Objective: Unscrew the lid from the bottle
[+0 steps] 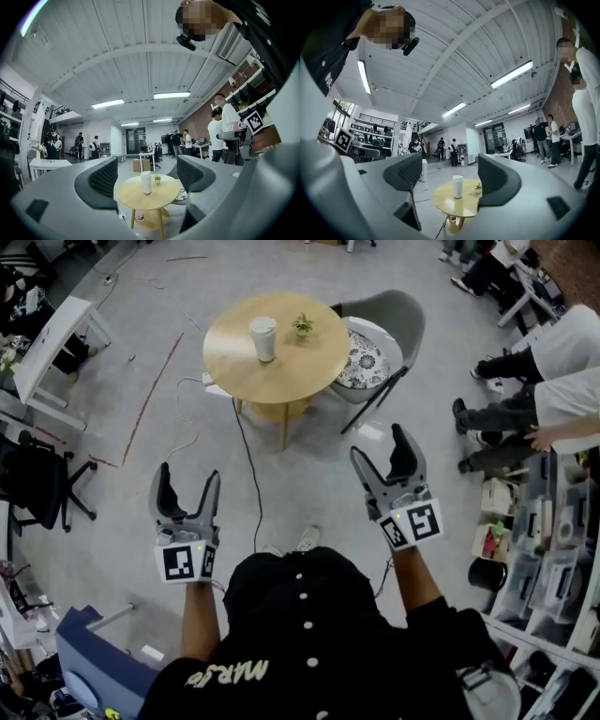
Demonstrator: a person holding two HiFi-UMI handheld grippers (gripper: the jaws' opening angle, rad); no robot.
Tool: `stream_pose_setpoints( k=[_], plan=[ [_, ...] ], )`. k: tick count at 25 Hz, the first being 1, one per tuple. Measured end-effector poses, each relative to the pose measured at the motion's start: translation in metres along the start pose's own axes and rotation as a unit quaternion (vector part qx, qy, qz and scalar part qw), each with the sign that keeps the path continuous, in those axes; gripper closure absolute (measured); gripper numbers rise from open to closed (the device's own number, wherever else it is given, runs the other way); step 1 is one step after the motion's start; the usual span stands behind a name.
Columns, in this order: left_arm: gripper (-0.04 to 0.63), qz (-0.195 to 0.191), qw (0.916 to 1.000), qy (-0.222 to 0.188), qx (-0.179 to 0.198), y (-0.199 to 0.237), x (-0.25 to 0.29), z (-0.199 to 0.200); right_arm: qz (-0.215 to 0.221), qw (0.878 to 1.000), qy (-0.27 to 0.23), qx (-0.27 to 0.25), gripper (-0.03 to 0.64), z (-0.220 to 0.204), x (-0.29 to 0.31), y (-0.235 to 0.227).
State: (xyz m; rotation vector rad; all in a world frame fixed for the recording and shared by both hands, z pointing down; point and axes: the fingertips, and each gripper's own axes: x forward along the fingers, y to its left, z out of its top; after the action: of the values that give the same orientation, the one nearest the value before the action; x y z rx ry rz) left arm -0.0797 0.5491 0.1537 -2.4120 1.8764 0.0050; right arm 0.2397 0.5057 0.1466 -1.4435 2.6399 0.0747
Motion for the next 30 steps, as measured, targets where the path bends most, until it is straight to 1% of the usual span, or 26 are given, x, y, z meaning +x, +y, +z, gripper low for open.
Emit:
stream_pose_setpoints(
  k=[4,8,11,15,20,30],
  plan=[
    [0.219,-0.002,1.0,0.006,-0.004,-0.015,0.006,-0.003,0.007,1.0,0.005,0.008,0.264,-0.008,-0.002,-0.014],
    [0.219,-0.009,0.9999,0.013,0.002,-0.025,0.016,-0.004,0.009,1.0,0.011,0.016,0.265,-0.013,0.0,-0.025],
    [0.219,-0.011,0.9998,0.013,-0.003,-0.027,0.028,-0.005,0.007,1.0,0.013,0.018,0.265,-0.017,0.006,-0.034],
    [0.219,-0.014,0.9998,0.015,0.002,-0.024,0.046,-0.012,0.006,1.0,0.016,0.016,0.266,-0.022,0.017,-0.043],
    [0.219,-0.017,0.9998,0.007,-0.004,-0.008,0.077,-0.018,0.001,1.0,0.018,0.008,0.268,-0.026,0.047,-0.054],
    [0.219,-0.027,0.9996,0.0,-0.007,0.041,0.162,-0.024,0.0,1.0,0.01,-0.005,0.273,-0.022,0.142,-0.078]
  ],
)
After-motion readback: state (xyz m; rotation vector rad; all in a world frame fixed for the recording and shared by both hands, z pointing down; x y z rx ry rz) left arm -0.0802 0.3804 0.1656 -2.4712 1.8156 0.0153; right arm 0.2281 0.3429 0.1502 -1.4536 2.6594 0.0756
